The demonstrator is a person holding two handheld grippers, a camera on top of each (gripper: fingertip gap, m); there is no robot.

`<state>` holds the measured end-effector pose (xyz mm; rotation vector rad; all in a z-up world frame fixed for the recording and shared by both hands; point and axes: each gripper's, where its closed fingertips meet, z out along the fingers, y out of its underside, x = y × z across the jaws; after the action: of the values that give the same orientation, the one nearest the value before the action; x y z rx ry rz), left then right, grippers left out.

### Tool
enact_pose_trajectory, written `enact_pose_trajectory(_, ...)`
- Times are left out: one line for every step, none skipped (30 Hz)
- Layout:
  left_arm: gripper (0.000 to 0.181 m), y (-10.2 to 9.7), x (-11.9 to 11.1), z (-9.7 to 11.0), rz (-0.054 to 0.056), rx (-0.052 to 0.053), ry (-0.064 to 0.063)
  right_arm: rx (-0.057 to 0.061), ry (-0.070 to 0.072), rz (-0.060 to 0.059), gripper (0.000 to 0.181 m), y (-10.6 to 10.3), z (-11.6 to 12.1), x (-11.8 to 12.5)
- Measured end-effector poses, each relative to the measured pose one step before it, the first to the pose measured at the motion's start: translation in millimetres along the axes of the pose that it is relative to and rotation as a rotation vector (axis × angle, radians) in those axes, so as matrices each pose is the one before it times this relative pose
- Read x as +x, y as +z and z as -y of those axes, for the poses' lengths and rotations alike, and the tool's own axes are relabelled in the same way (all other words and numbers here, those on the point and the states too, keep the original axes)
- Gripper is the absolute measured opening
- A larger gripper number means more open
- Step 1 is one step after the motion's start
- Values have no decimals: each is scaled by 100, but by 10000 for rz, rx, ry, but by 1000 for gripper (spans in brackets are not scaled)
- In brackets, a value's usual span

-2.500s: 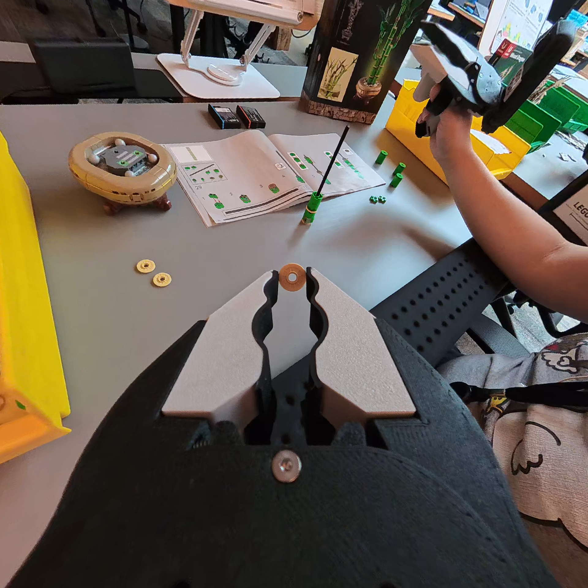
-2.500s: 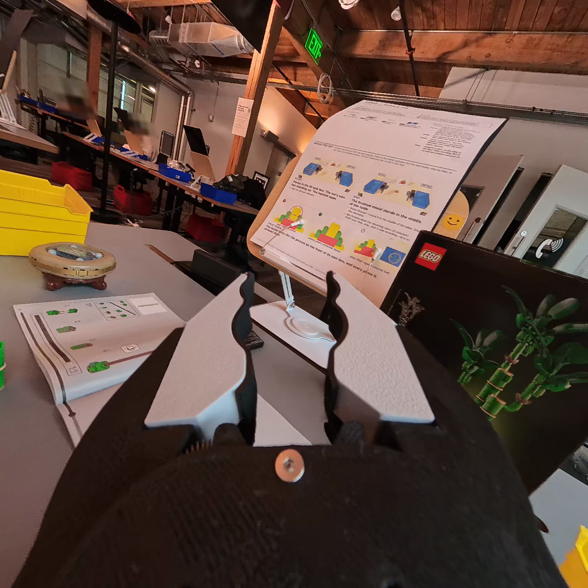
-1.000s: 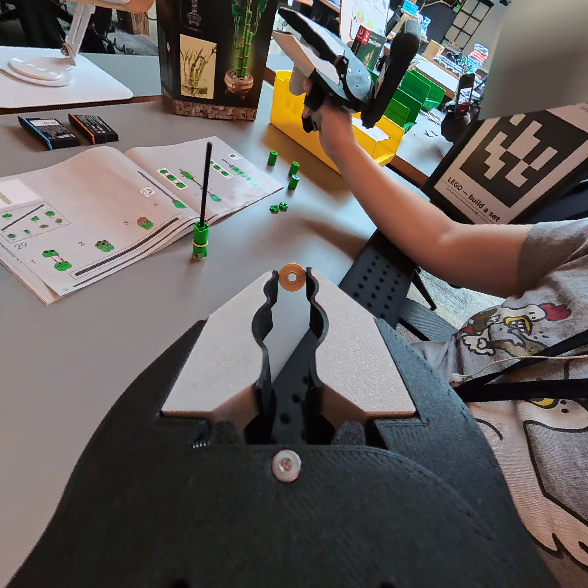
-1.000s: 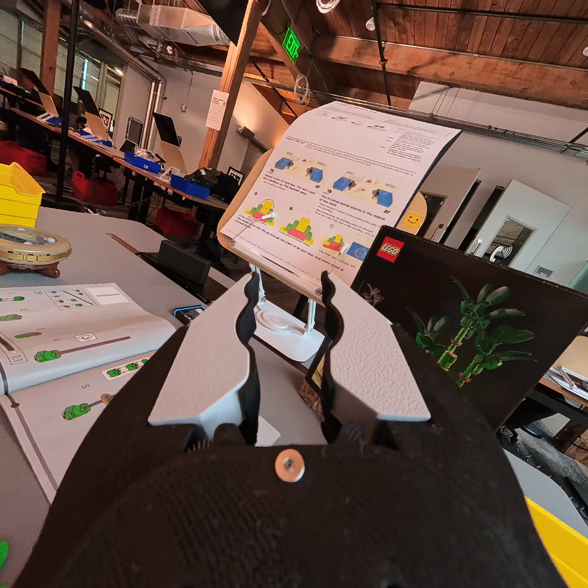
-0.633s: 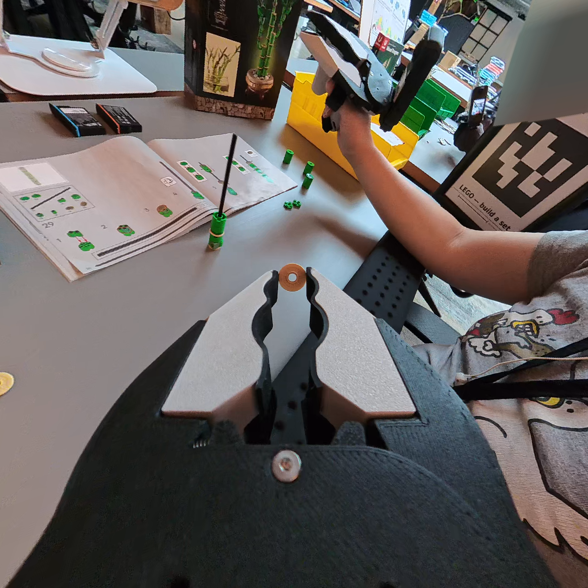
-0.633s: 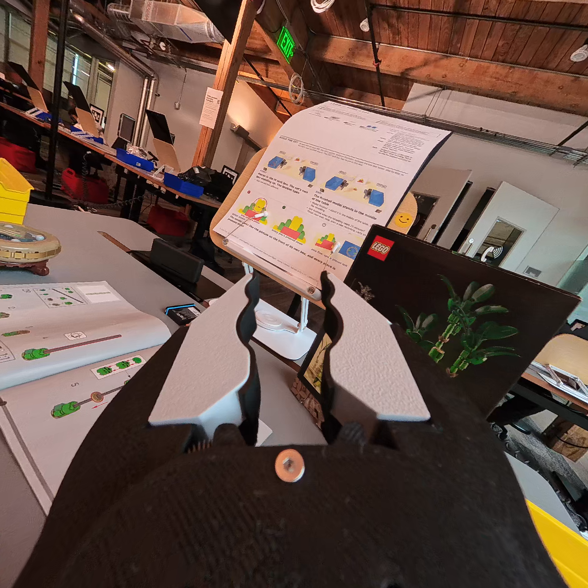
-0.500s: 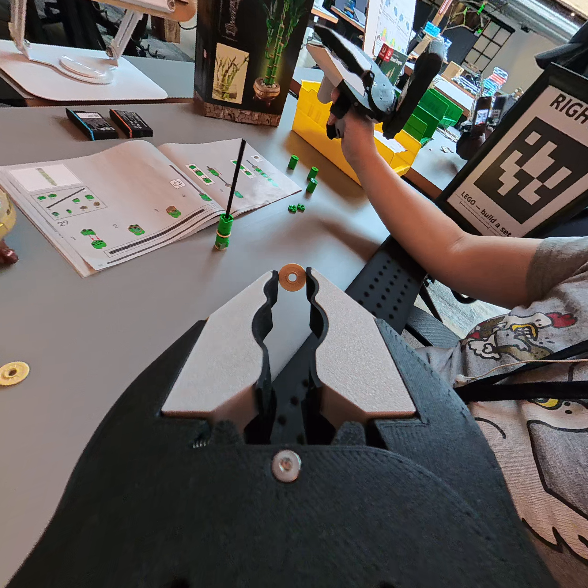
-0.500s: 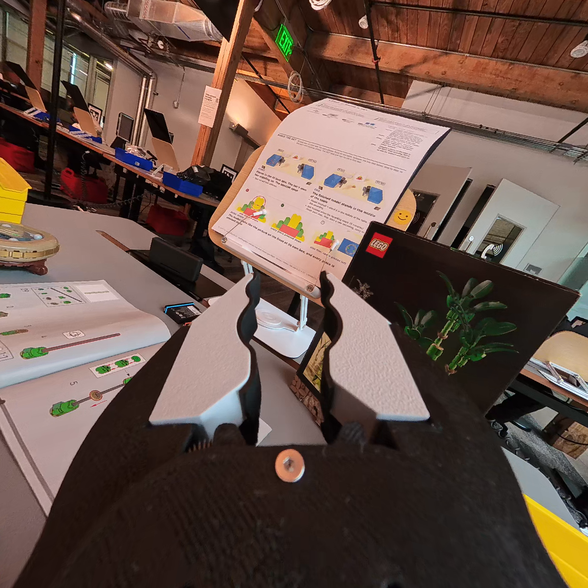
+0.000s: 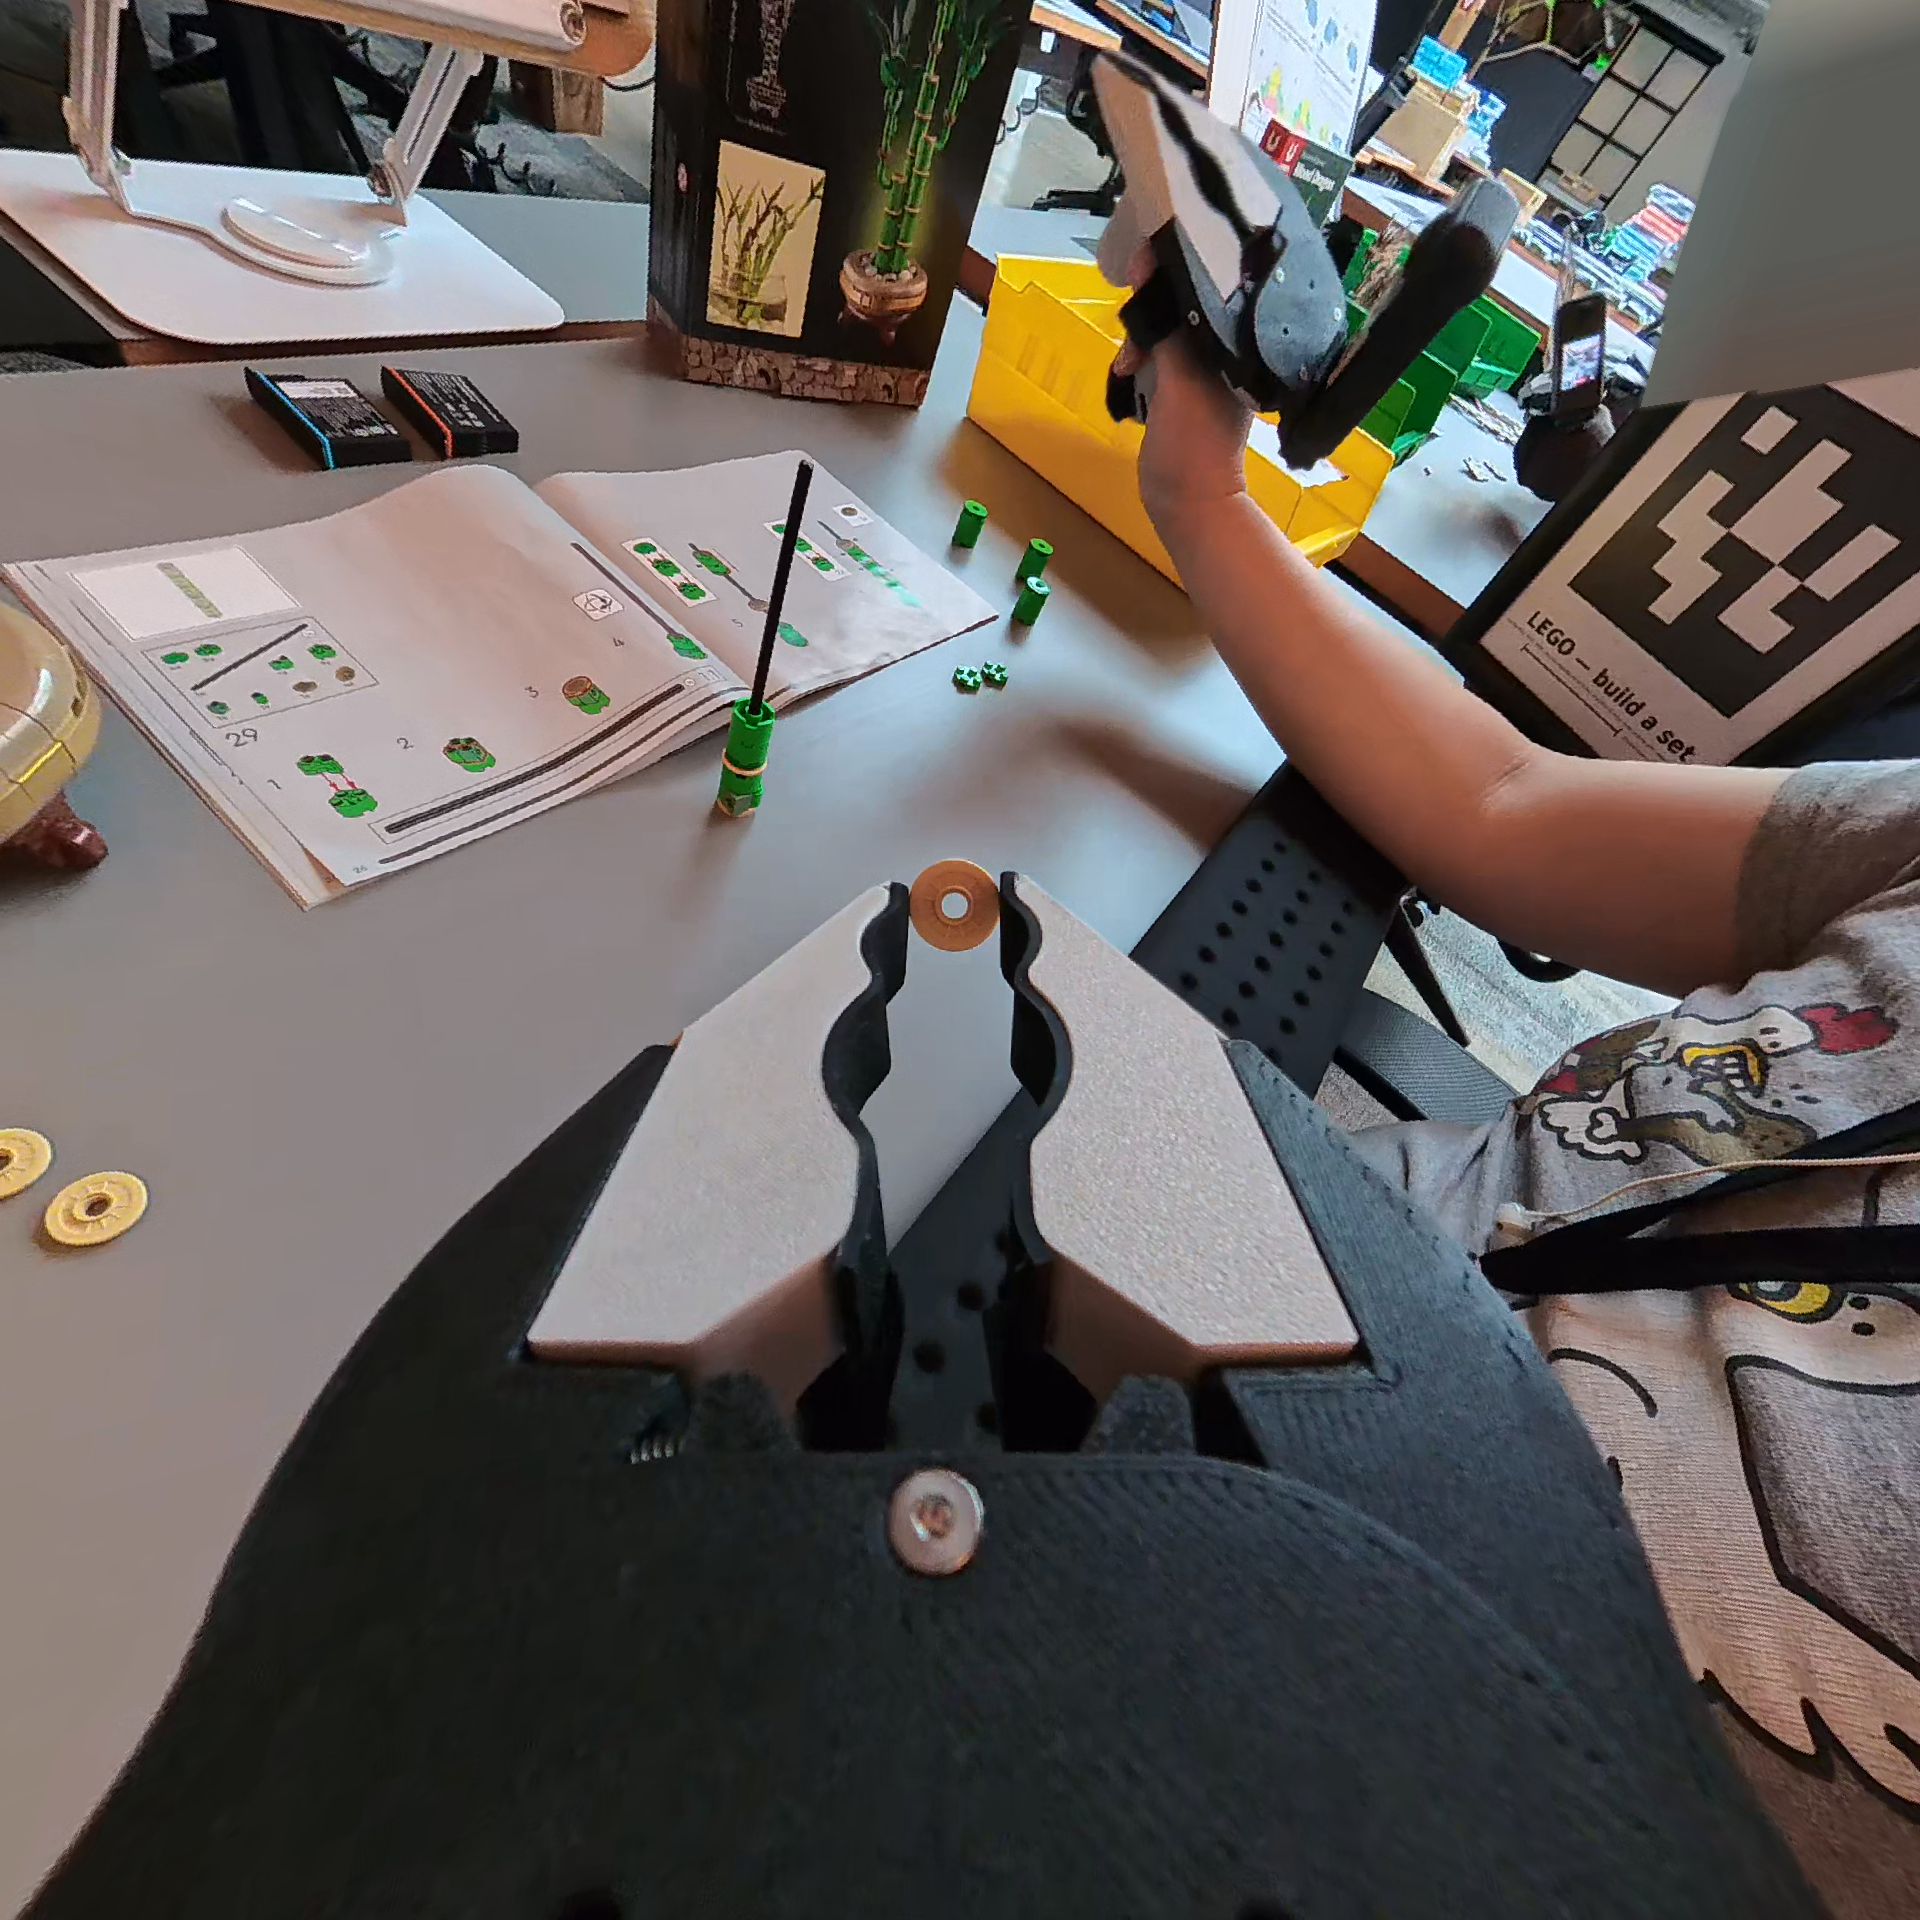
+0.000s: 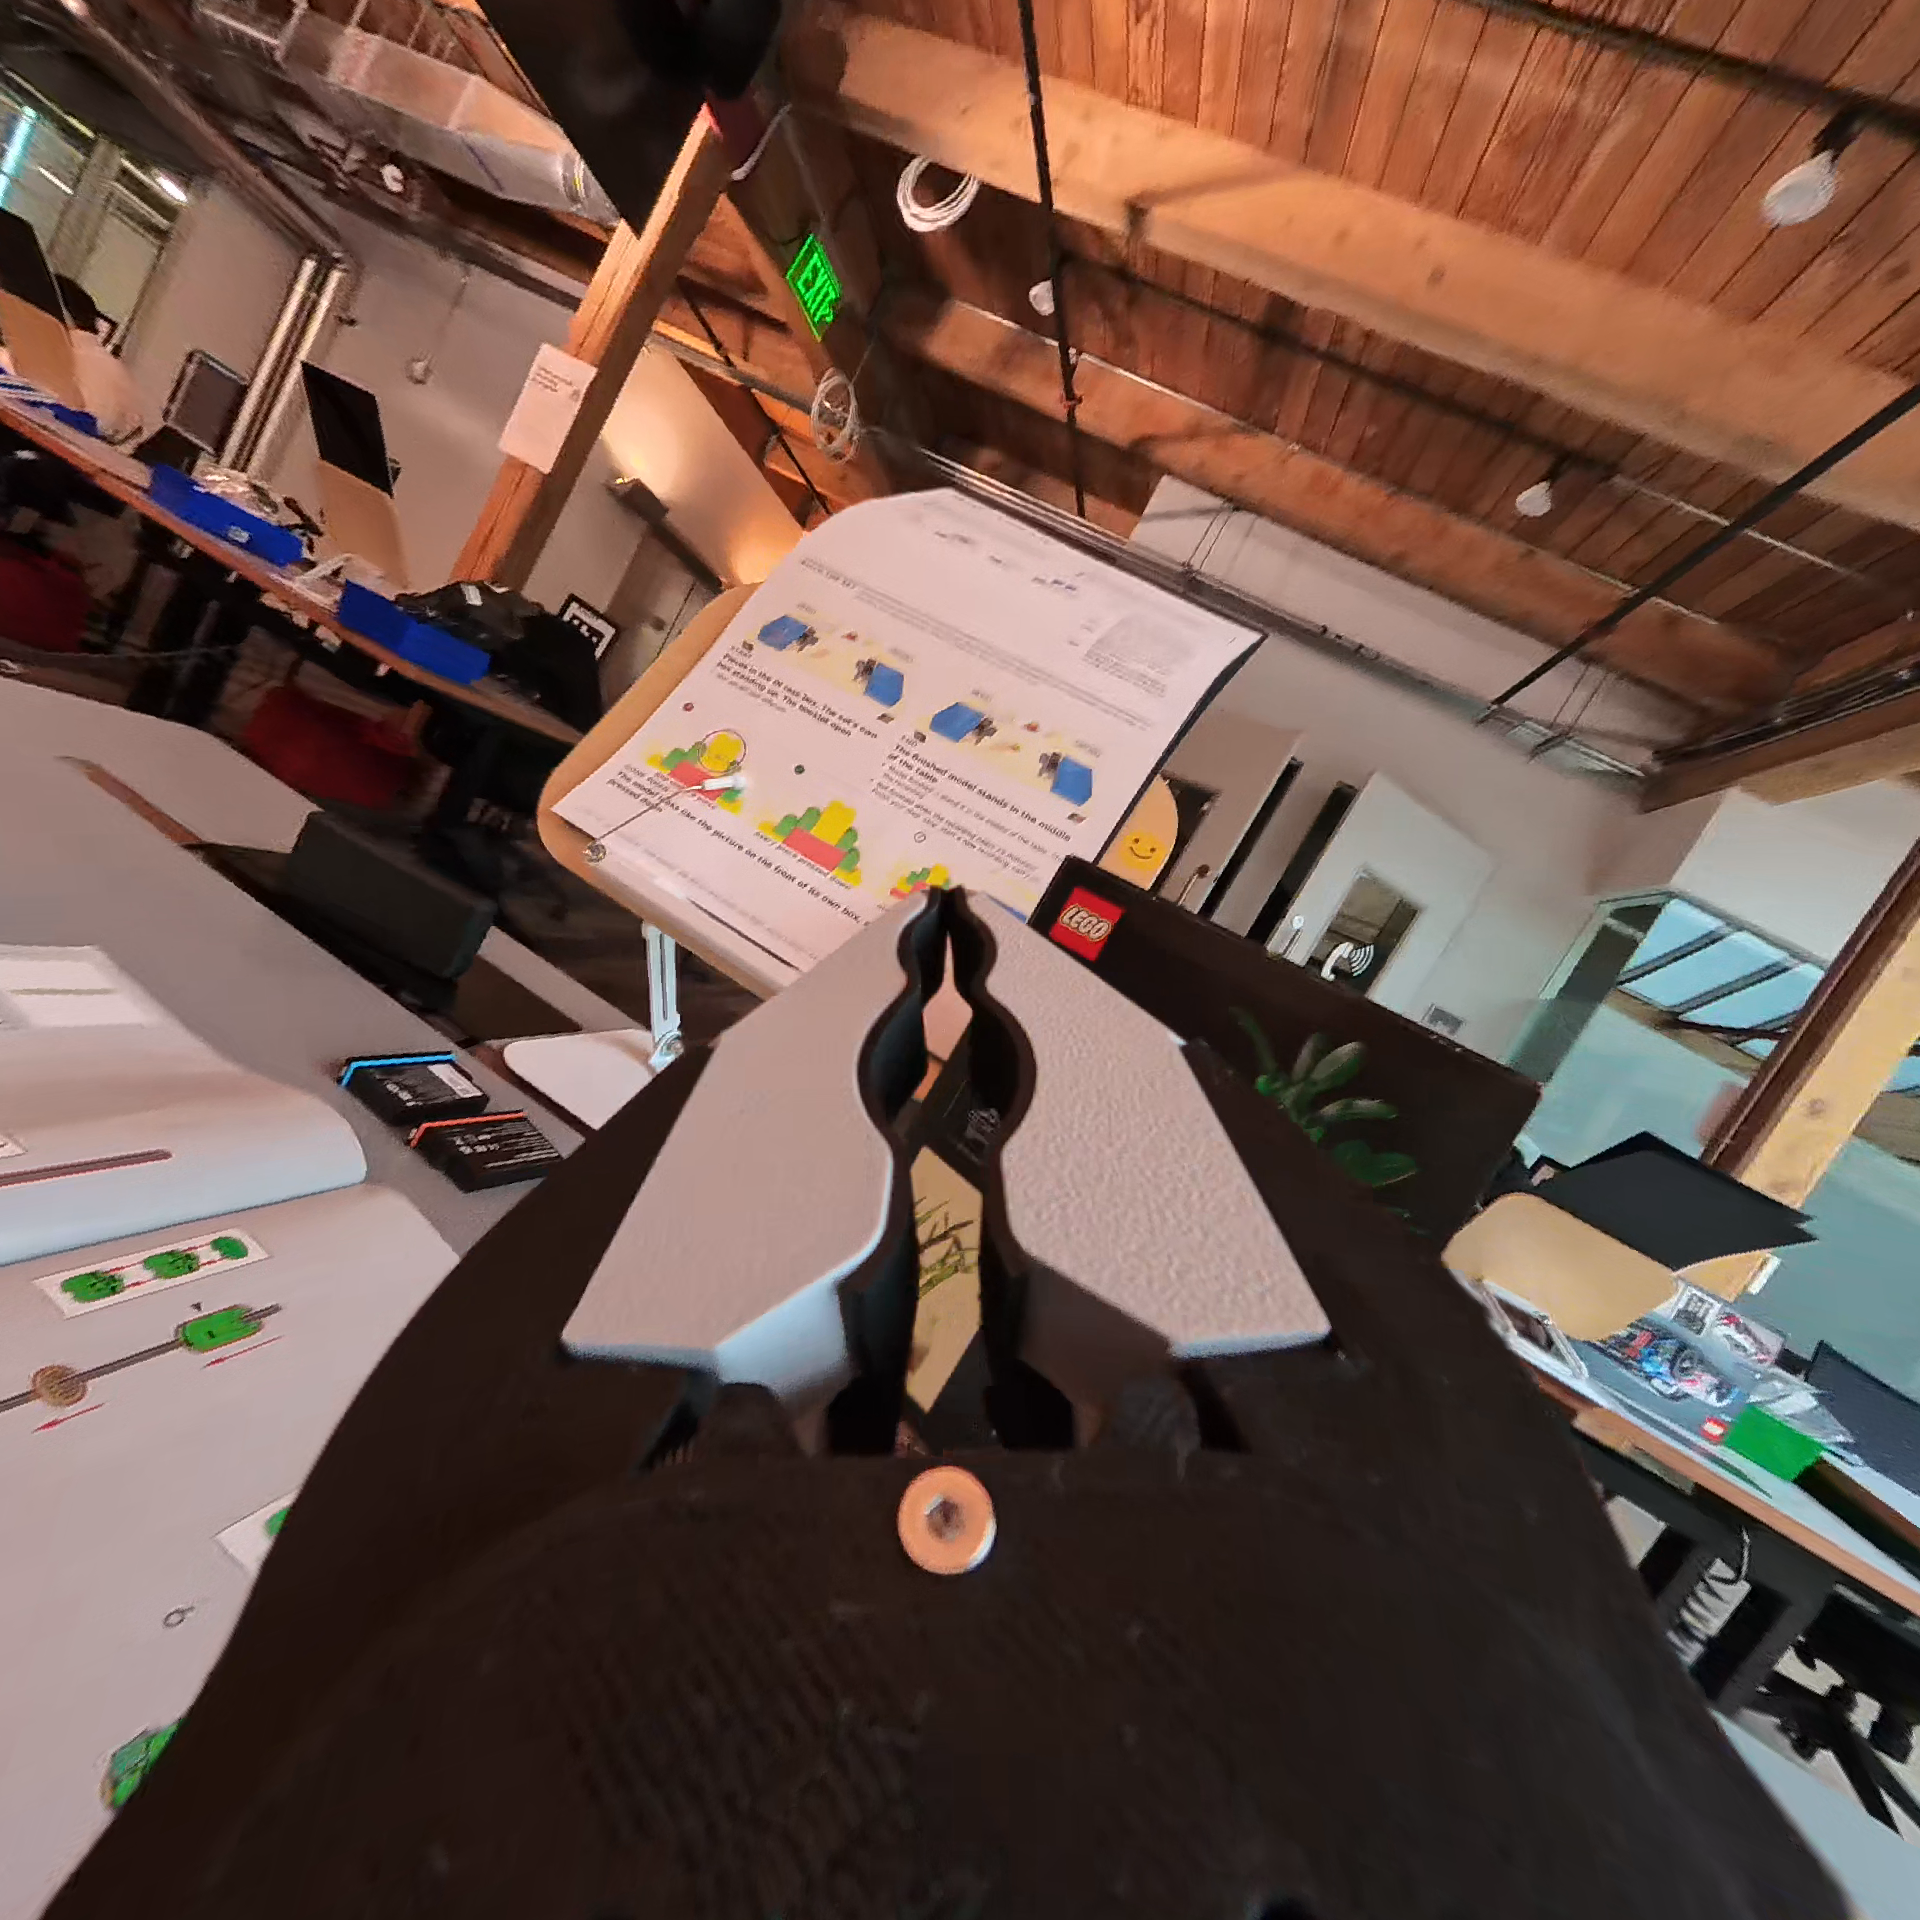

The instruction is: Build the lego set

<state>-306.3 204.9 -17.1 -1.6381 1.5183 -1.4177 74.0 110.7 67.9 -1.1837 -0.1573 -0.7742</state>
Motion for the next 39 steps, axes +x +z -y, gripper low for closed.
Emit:
enact_pose_trajectory(15, 9, -1, 31, -4, -7, 3, 36, 10, 17, 0, -32, 134, 7)
enact_pose_trajectory(15, 6, -5, 45, -5, 13, -1, -12, 29, 1, 0, -13, 7, 27)
enact_pose_trajectory(15, 14, 14, 64, -15, 17, -6, -8, -12, -36, 0, -11, -33, 57)
enact_pose_trajectory(15, 22, 10, 34, -18, 5, -7, 5, -38, -33, 0, -29, -55, 34)
enact_pose_trajectory(15, 19, -7, 6, -6, -7, 1, -1, -27, -16, 0, -13, -72, 0)
enact_pose_trajectory(15, 26, -7, 5, 5, -13, 10, -33, 0, 18, 0, 14, -124, -37)
enact_pose_trajectory(15, 20, -6, -10, 3, -14, 8, -57, 16, 38, 0, 28, -157, -61)
enact_pose_trajectory(15, 20, 6, 5, -1, -9, 5, -27, -3, 22, 0, 11, -100, -37)
enact_pose_trajectory(15, 5, 5, 4, 2, -5, 5, 14, -33, 10, 0, -8, -22, -33)
enact_pose_trajectory(15, -8, -6, 16, 8, -1, 4, 12, -43, 12, 0, 1, -12, -35)
enact_pose_trajectory(15, -14, -18, 9, 10, 2, 0, -7, -41, 9, 0, -5, -23, -23)
enact_pose_trajectory(15, -15, -13, 23, 10, 5, -1, -12, -35, 4, 0, 3, -38, -18)
enact_pose_trajectory(15, -21, -25, 17, 10, 8, -1, -7, -31, 8, 0, -10, -14, -18)
enact_pose_trajectory(15, -9, -20, 2, 8, 12, -2, 8, -30, 6, 0, -9, -6, -9)
enact_pose_trajectory(15, 0, -12, 7, 2, 12, -3, 1, -27, 5, 0, -22, -14, -6)
enact_pose_trajectory(15, 5, -15, -15, -1, 9, -3, -6, -25, -1, 0, -21, -22, 13)
enact_pose_trajectory(15, 9, -1, -23, 2, 7, -4, -2, -21, -3, 0, -24, -22, 25)
enact_pose_trajectory(15, 18, 3, -44, 1, 6, -3, -2, -12, 1, 0, -30, -27, 25)
enact_pose_trajectory(15, 17, -6, -54, -1, 4, -3, 2, -13, -14, 0, -33, -27, 59)
enact_pose_trajectory(15, 23, -1, -49, 3, 0, -4, 2, -11, -25, 0, -41, -10, 74)
enact_pose_trajectory(15, 9, -26, -45, 9, 2, -3, -3, 0, -20, 0, -44, -22, 85)
enact_pose_trajectory(15, -6, -23, -16, 15, 7, -2, 3, 9, -22, 0, -42, -7, 74)
enact_pose_trajectory(15, -20, -47, 9, 29, 13, 2, 9, 19, -23, 0, -56, -9, 79)
enact_pose_trajectory(15, -33, -54, 22, 43, 15, 10, 17, 14, -22, 0, -45, 6, 70)
enact_pose_trajectory(15, -52, -55, 12, 45, 4, 14, 9, 8, -22, 0, -40, -22, 55)
enact_pose_trajectory(15, -52, -43, 5, 42, 1, 16, -6, 4, -13, 0, -29, -38, 40)
enact_pose_trajectory(15, -55, -23, 8, 35, -1, 18, -10, -5, -9, 0, -25, -77, 24)
enact_pose_trajectory(15, -69, -25, -15, 40, -13, 27, -18, -10, 0, 0, -7, -98, -4)
enact_pose_trajectory(15, -88, -73, -6, 73, -16, 41, -32, -12, 11, 0, -1, -135, -26)
enact_pose_trajectory(15, -99, -138, 34, 121, 5, 51, -37, -27, 17, 0, 15, -148, -50)
enact_pose_trajectory(15, -89, -125, 141, 128, 70, 79, -63, -27, 35, 0, 47, -202, -85)
enact_pose_trajectory(15, -68, 4, 225, 72, 137, 160, -86, -15, 57, 0, 50, -257, -125)
enact_pose_trajectory(15, -103, 140, 195, 20, 136, 263, -78, -13, 64, 0, 68, -248, -157)
enact_pose_trajectory(15, -173, 127, 75, 56, 67, 292, -60, -6, 57, 0, 53, -208, -168)
enact_pose_trajectory(15, -242, -29, -54, 165, -26, 248, -49, -3, 67, 0, 67, -187, -197)
enact_pose_trajectory(15, -328, -103, -147, 224, -102, 221, -54, -11, 70, 0, 74, -177, -224)
enact_pose_trajectory(15, -387, -92, -175, 224, -121, 234, -45, -45, 79, 0, 79, -121, -271)
enact_pose_trajectory(15, -431, -78, -179, 224, -112, 253, -46, -83, 96, 0, 84, -77, -315)
enact_pose_trajectory(15, -482, -70, -156, 231, -90, 242, -51, -119, 100, 0, 108, -59, -340)
